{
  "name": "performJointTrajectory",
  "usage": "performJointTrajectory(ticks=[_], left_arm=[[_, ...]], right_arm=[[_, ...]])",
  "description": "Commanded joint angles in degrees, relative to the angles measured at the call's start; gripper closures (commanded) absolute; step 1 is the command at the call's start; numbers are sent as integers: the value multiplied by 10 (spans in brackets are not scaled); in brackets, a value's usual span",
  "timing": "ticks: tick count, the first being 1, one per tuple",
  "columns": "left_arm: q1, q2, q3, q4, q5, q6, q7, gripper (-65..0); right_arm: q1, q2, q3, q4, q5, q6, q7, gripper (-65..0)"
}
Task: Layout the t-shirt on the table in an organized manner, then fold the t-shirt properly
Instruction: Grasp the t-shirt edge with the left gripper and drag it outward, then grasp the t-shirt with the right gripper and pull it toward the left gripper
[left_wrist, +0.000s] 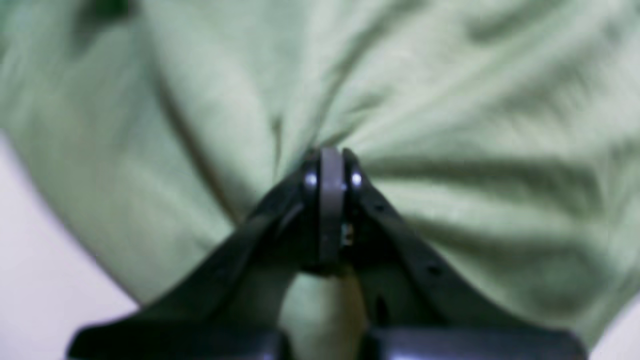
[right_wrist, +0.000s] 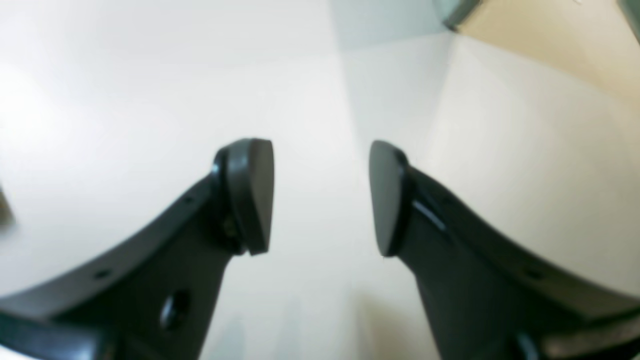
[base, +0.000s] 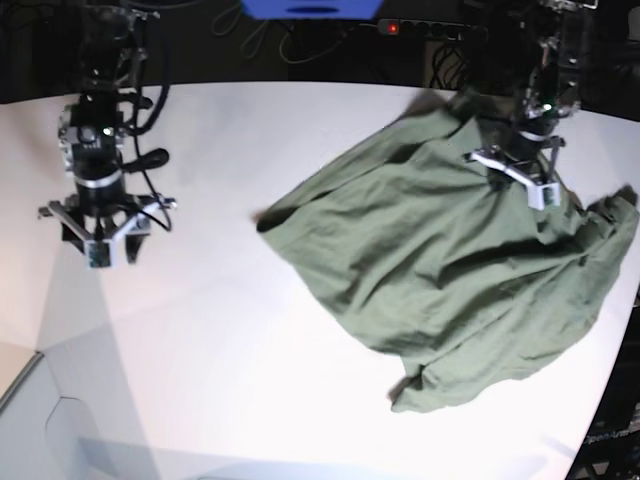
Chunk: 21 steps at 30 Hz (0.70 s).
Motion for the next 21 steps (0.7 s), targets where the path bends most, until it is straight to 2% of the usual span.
performJointTrajectory(ticks=[1, 4, 8, 11, 13, 15, 19, 20, 21], left_arm=[[-1, -8, -12, 20, -9, -2, -9, -1], [7, -6, -43, 42, -7, -2, -9, -1], [16, -4, -71, 47, -9, -2, -9, -1], [18, -4, -69, 47, -9, -2, -9, -1], [25, -3, -68, 47, -9, -2, -9, -1], [30, -2, -67, 51, -9, -1, -9, -1], [34, 5, -68, 53, -9, 3, -9, -1], [40, 11, -70, 53, -8, 1, -9, -1], [44, 17, -71, 53, -5, 0, -9, -1]], right_arm=[[6, 2, -21, 7, 1, -4, 14, -307], [21, 2, -104, 7, 1, 4, 14, -308], [61, 3, -225, 0, 1, 57, 14, -307], [108, -4, -305, -41, -1, 58, 14, -305], [143, -17, -334, -82, 0, 58, 14, -290], [178, -36, -352, -136, 1, 58, 14, -237], [261, -95, -360, -302, 1, 58, 17, -35], [281, -107, -359, -347, 1, 58, 17, 0], [304, -112, -359, -394, 1, 58, 17, 0]])
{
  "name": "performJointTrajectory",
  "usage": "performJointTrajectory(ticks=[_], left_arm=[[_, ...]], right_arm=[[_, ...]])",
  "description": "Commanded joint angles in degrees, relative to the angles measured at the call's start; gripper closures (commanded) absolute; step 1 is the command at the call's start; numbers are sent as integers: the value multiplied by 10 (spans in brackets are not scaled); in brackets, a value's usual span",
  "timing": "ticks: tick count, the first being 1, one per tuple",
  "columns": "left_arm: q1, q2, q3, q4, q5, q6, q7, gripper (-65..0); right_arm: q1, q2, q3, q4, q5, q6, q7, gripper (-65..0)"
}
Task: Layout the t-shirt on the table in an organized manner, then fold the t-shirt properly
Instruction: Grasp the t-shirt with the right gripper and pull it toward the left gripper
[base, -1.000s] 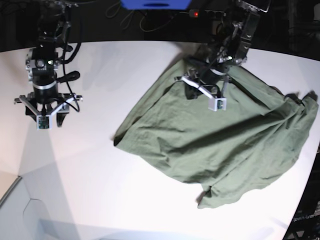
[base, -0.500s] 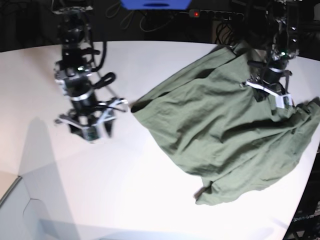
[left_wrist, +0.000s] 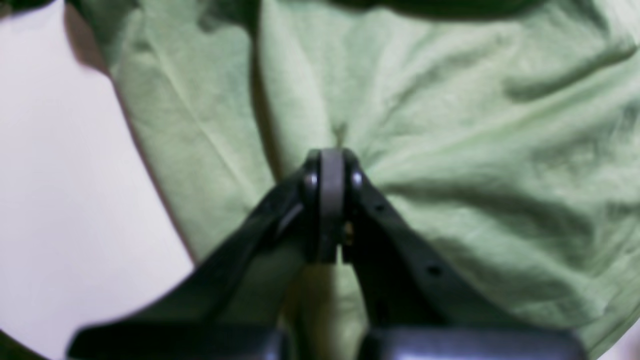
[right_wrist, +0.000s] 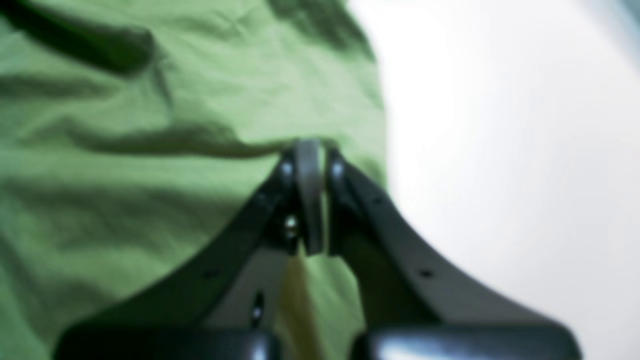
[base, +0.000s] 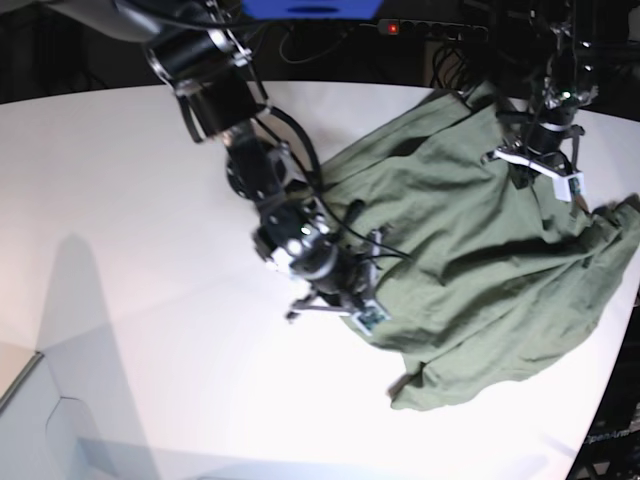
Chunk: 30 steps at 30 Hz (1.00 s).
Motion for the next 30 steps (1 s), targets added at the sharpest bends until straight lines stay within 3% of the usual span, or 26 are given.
performJointTrajectory(ticks=[1, 4, 8, 11, 17, 21, 26, 30], left_arm=[[4, -3, -3, 5, 2, -1, -7, -1], [6, 0, -3, -2, 3, -1, -7, -1], [-9, 0, -3, -38, 2, -1, -10, -1], [-45, 4, 2, -76, 2, -1, -10, -1], [-140, 31, 3, -175, 3, -1, -9, -1], [-238, 42, 3, -255, 3, -1, -9, -1], [-358, 59, 14, -333, 3, -2, -10, -1], [-435, 68, 55, -357, 2, -2, -11, -1]], right_arm=[[31, -2, 2, -27, 1, -2, 8, 0], [65, -2, 3, -124, 1, -2, 23, 0], [47, -2, 10, -142, -3, -2, 36, 0], [19, 39, 10, -120, -3, -2, 36, 0], [-120, 134, 9, 52, -3, -2, 35, 0], [-212, 164, 9, 148, -3, -2, 35, 0], [-313, 162, 2, 211, -2, -2, 35, 0], [-367, 142, -50, 256, -2, -2, 35, 0]])
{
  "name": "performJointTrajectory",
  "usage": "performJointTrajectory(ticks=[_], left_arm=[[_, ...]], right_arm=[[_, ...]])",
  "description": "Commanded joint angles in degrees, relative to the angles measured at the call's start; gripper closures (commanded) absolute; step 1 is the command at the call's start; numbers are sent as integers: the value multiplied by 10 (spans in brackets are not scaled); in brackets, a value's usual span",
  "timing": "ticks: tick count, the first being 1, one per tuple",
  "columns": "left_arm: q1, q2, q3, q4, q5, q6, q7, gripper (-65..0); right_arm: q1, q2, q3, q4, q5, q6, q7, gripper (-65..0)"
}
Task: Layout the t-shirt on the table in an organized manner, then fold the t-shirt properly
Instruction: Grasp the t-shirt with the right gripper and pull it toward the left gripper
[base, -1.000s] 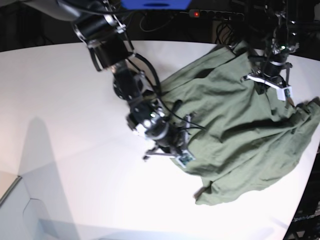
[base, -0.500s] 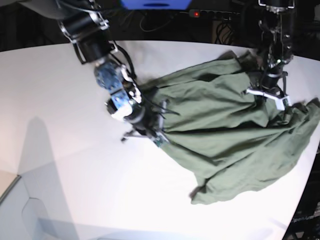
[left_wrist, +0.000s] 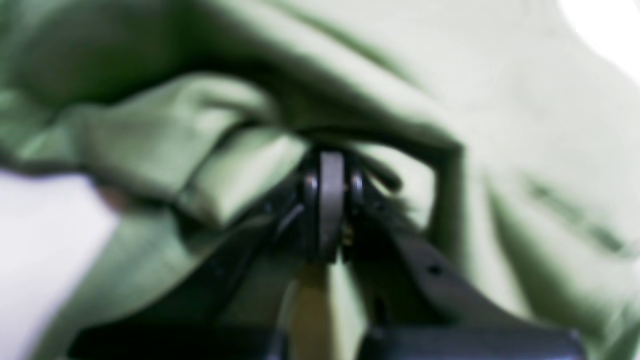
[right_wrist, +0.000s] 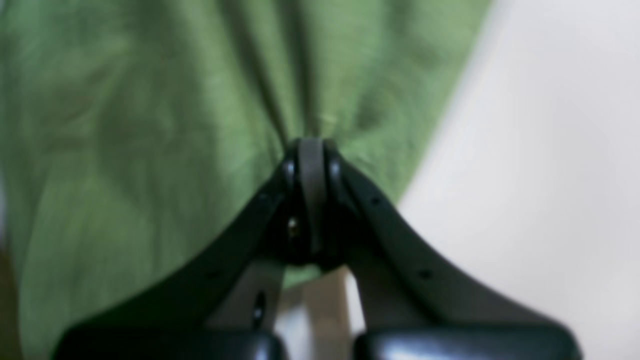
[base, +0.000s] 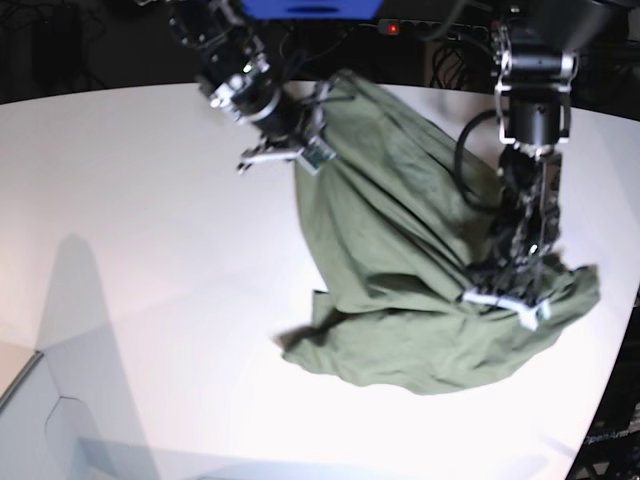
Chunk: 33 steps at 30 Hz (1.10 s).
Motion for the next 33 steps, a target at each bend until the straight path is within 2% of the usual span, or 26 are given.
performJointTrajectory(ticks=[1, 6, 11, 14, 18, 21, 23, 27, 33], left_arm=[[-28, -7, 6, 21, -4, -6, -17, -1], [-19, 5, 21, 139, -4, -6, -15, -1], [72, -11, 21, 270, -4, -6, -13, -1], [143, -12, 21, 328, -5, -6, -13, -1], [250, -6, 27, 374, -5, -6, -13, -1], [291, 7, 42, 371, -1, -6, -15, -1], [298, 12, 53, 347, -1, -6, -15, -1], [294, 7, 60, 273, 0, -6, -17, -1], [276, -28, -17, 231, 0, -6, -17, -1]], right_arm=[[-20, -3, -16, 17, 1, 13, -21, 0], [-36, 0, -35, 117, 2, 13, -21, 0], [-25, -4, 69, 170, 3, 13, -18, 0], [27, -1, 115, 159, 3, 13, -20, 0], [108, -1, 162, 104, 3, 13, -21, 0], [172, -3, 173, 44, 3, 13, -21, 0], [225, -6, 172, -13, 4, 13, -21, 0], [306, -35, 173, -114, 4, 13, -21, 0], [396, -65, 172, -296, 3, 13, -15, 0]])
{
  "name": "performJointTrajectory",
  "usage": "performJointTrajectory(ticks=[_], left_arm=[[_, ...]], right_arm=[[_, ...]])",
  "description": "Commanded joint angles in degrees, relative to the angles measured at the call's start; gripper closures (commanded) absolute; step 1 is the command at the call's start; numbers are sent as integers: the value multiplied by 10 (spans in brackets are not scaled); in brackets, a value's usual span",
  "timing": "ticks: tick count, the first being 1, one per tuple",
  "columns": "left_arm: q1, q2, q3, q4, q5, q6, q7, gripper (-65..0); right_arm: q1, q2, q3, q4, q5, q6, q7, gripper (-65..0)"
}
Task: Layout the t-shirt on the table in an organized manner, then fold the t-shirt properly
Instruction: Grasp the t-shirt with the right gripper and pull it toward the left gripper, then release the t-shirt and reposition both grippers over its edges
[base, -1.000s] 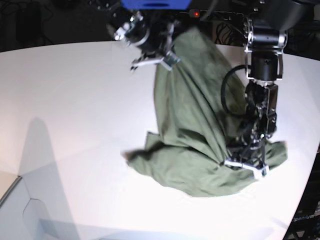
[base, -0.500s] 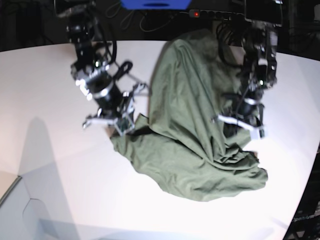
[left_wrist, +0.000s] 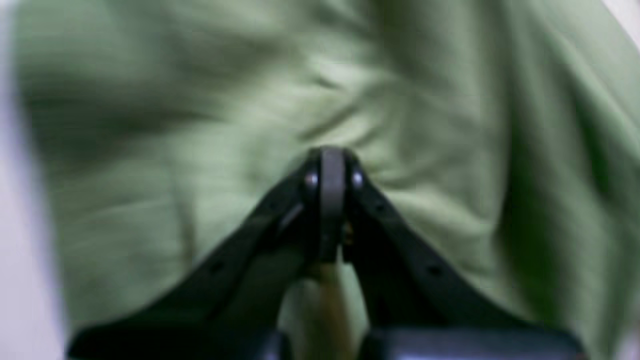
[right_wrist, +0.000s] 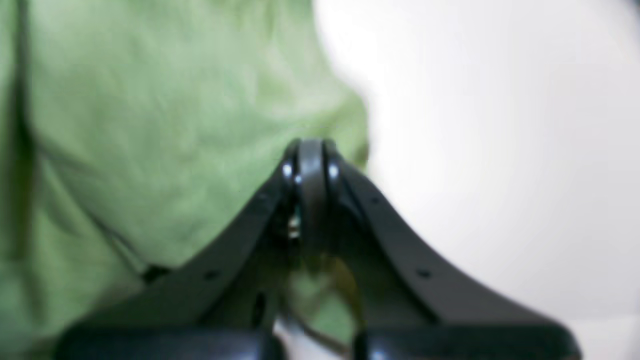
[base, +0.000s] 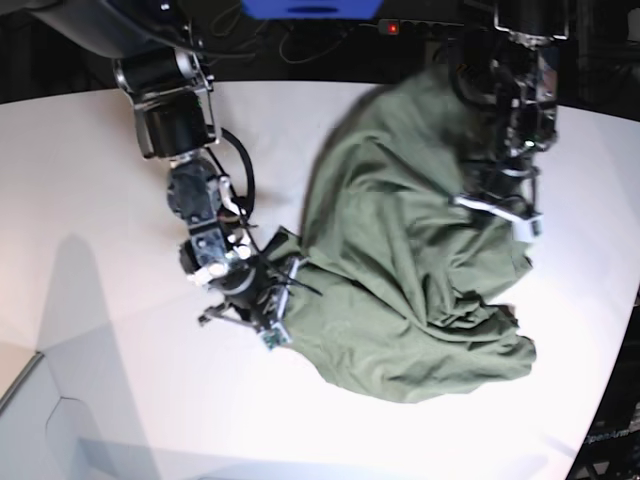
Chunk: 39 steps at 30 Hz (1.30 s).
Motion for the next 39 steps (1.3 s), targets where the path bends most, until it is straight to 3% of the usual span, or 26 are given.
performJointTrajectory(ticks=[1, 5, 10, 15, 18, 23, 27, 30, 35, 39], left_arm=[[5, -10, -17, 3, 2, 9, 9, -1], [-37, -32, -74, -3, 2, 9, 9, -1], [-117, -70, -100, -61, 2, 9, 9, -1], [-191, -83, -100, -118, -3, 9, 9, -1], [-202, -73, -98, -85, -4, 9, 12, -1], [-164, 13, -92, 41, -4, 9, 14, -1], [-102, 86, 0, 123, 1, 9, 24, -1], [-74, 113, 88, 142, 1, 11, 52, -1], [-49, 105, 204, 131, 3, 15, 96, -1], [-32, 74, 223, 85, 46, 15, 107, -1]], right_arm=[[28, -1, 1, -16, -1, -4, 12, 0], [47, 2, 2, -89, -3, -4, 21, 0], [42, 59, 7, -86, -2, -7, 32, 0], [30, 79, 123, -84, -4, -7, 15, 0], [4, 76, 219, -19, -1, -7, -3, 0], [-59, 48, 254, 158, -1, -7, -2, 0], [-101, 35, 250, 272, -1, -7, -4, 0], [-109, 31, 250, 295, -1, -7, -4, 0], [-109, 35, 252, 294, -2, -7, -4, 0], [-111, 35, 253, 294, -4, -7, -5, 0]])
